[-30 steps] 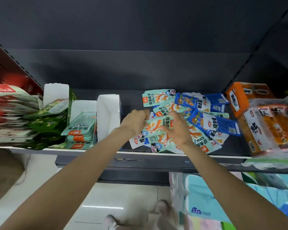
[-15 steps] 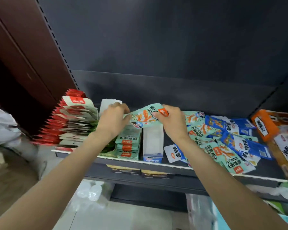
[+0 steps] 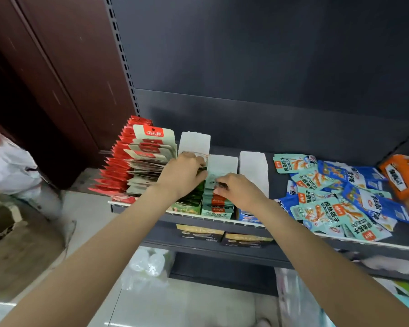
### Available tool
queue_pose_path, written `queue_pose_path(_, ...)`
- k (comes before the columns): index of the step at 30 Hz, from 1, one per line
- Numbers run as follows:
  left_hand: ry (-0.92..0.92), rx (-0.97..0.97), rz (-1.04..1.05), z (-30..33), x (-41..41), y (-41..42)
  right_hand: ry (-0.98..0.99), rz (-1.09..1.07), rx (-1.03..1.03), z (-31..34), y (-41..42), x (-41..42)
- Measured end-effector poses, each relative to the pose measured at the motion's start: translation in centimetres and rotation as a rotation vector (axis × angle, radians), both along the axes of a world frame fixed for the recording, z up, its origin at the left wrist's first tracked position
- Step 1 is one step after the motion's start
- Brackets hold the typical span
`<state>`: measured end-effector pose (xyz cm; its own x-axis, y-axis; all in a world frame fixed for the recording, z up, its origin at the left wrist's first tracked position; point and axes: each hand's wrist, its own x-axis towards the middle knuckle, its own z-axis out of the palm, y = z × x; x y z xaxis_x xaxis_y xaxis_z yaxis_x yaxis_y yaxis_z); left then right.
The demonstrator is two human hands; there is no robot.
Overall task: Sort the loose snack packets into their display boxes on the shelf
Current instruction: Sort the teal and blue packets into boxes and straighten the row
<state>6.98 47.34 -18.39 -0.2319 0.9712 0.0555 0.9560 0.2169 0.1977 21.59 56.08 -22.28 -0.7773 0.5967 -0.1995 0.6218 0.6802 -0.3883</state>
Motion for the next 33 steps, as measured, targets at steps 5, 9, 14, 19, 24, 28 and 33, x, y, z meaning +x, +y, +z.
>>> queue_pose_path(5,-0.008,0.088,-0.101,0.2,3.4,1.5,0.359,-0.217,-0.109,1.2,1.6,3.8)
queue_pose_path(9,-0.097,0.085,-0.212,0.0,9.0,4.6,0.438,-0.420,0.004,0.4,4.1,9.1)
queue_pose_path(14,-0.099,-0.020,-0.360,-2.2,16.6,9.5,0.173,-0.569,0.018,-3.5,7.7,16.9)
queue_pose_path(19,-0.150,-0.343,-0.341,-6.1,22.2,14.2,-0.175,-0.648,-0.034,-7.7,10.7,23.3)
queue_pose_path(24,-0.084,-0.507,-0.225,-10.0,24.4,17.2,-0.054,-0.687,-0.061,-8.8,12.9,25.3)
queue_pose_path(28,-0.013,-0.420,-0.121,-11.3,24.9,17.8,0.009,-0.688,-0.038,-8.7,14.4,25.5)
queue_pose_path(33,-0.207,-0.339,-0.024,-11.2,24.2,18.2,0.272,-0.700,-0.213,-7.5,15.4,25.9)
